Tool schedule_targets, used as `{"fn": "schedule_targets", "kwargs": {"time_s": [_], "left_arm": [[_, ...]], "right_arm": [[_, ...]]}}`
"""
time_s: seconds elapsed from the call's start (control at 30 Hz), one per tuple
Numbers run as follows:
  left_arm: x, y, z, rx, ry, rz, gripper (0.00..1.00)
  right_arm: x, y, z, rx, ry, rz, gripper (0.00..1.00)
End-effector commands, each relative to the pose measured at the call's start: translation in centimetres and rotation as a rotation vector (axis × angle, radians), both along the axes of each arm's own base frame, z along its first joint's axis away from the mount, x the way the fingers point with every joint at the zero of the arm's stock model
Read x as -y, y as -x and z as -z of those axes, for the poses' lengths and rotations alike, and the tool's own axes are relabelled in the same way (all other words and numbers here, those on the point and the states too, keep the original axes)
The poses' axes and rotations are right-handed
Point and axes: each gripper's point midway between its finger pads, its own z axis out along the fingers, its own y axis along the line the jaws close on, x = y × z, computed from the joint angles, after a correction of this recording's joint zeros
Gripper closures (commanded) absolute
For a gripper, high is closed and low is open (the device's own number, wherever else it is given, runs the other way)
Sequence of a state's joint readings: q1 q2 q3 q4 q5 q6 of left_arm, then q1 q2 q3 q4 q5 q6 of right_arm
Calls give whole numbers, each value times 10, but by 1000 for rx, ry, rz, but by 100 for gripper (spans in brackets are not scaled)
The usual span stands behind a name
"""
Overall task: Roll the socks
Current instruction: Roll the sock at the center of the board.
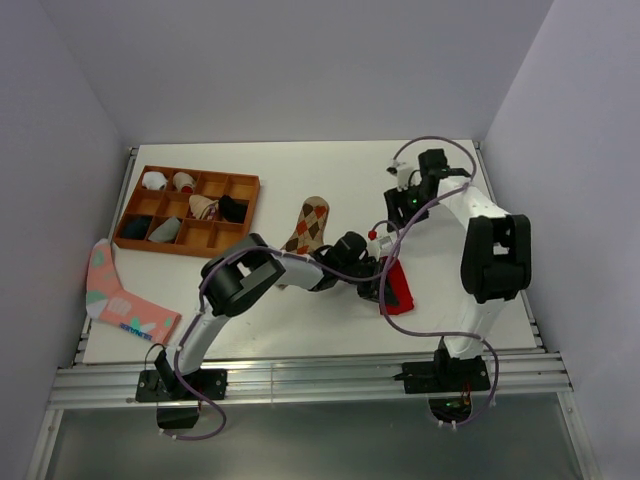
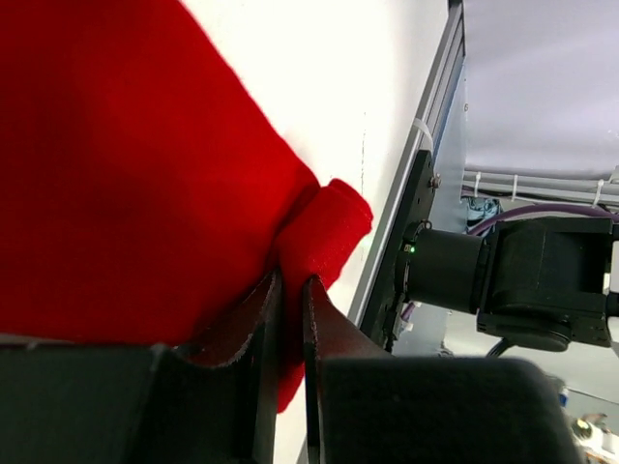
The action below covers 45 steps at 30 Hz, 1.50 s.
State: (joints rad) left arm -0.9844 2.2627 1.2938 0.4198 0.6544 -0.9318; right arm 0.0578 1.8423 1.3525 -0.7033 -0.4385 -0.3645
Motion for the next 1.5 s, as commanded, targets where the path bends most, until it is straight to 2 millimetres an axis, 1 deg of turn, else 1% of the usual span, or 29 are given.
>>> {"fn": "schedule_targets", "kwargs": {"time_s": [0.0, 0.03, 0.07, 0.13, 0.17, 0.2, 0.23, 0.27, 0.3, 0.33, 0.37, 0.43, 0.47, 0.53, 0.57, 0.63, 0.67, 0.7, 0.73, 0.77, 0.8, 0.83, 0.9, 0.93, 1.0, 1.13, 1.23, 1.33, 1.47], "left_arm": [[-91, 39, 126, -215, -515, -33, 100], [-93, 39, 126, -222, -526, -34, 100], [-94, 39, 126, -234, -537, -34, 100], [-95, 36, 126, -239, -546, -36, 100], [-95, 35, 126, -238, -553, -34, 100], [-100, 35, 128, -245, -579, -30, 100], [-100, 34, 127, -243, -583, -30, 100], [-98, 29, 124, -241, -580, -31, 100], [-105, 31, 127, -251, -611, -21, 100], [-108, 27, 129, -254, -626, -24, 100], [-106, 21, 128, -242, -629, -17, 100], [-108, 14, 126, -260, -641, -18, 100], [-111, 11, 128, -258, -652, -14, 100], [-112, 5, 125, -268, -662, -15, 100], [-113, 2, 125, -268, -667, -14, 100], [-116, -1, 126, -272, -677, -6, 100], [-116, -4, 124, -277, -684, -6, 100], [-117, -5, 125, -273, -685, 2, 100], [-113, -10, 123, -263, -679, 5, 100], [-116, -10, 123, -270, -692, 7, 100], [-115, -10, 122, -269, -691, 10, 100], [-116, -10, 122, -271, -699, 15, 100], [-116, -11, 122, -266, -704, 18, 100], [-115, -12, 122, -267, -702, 17, 100], [-115, -11, 123, -269, -705, 19, 100], [-115, -10, 123, -277, -702, 24, 100], [-115, -10, 123, -279, -702, 25, 100], [-115, -9, 124, -283, -703, 28, 100], [-115, -9, 124, -284, -705, 32, 100]], "right_arm": [[25, -13, -30, 94, -44, 86, 40], [28, -12, -33, 96, -64, 88, 40], [39, -9, -33, 91, -75, 113, 40], [48, -5, -39, 107, -75, 100, 40], [49, 3, -38, 98, -85, 90, 40], [55, 8, -43, 116, -83, 86, 41], [57, 12, -42, 137, -64, 38, 41], [57, 27, -34, 103, -57, 10, 41], [53, 33, -37, 117, -65, -25, 43], [54, 40, -34, 132, -49, -77, 44], [50, 56, -28, 112, -55, -116, 44], [50, 65, -21, 132, -26, -185, 45], [49, 76, -18, 136, -24, -215, 46], [50, 83, -15, 172, 3, -270, 46], [49, 91, -8, 168, 3, -292, 47], [48, 97, -10, 211, 15, -346, 48], [46, 105, -5, 207, 11, -366, 48], [45, 107, -7, 226, 15, -382, 48], [43, 113, -3, 232, 12, -410, 48], [41, 116, -6, 247, 11, -426, 47], [39, 120, -6, 256, 5, -450, 47], [34, 129, -8, 272, -15, -494, 46], [30, 136, -9, 283, -19, -528, 44], [26, 144, -6, 279, -24, -559, 43], [17, 152, -6, 292, -26, -616, 42], [2, 169, 4, 275, -24, -716, 41], [-10, 177, 8, 274, -14, -781, 40], [-19, 178, 8, 309, 4, -814, 39], [-25, 180, 9, 323, 20, -845, 36]]}}
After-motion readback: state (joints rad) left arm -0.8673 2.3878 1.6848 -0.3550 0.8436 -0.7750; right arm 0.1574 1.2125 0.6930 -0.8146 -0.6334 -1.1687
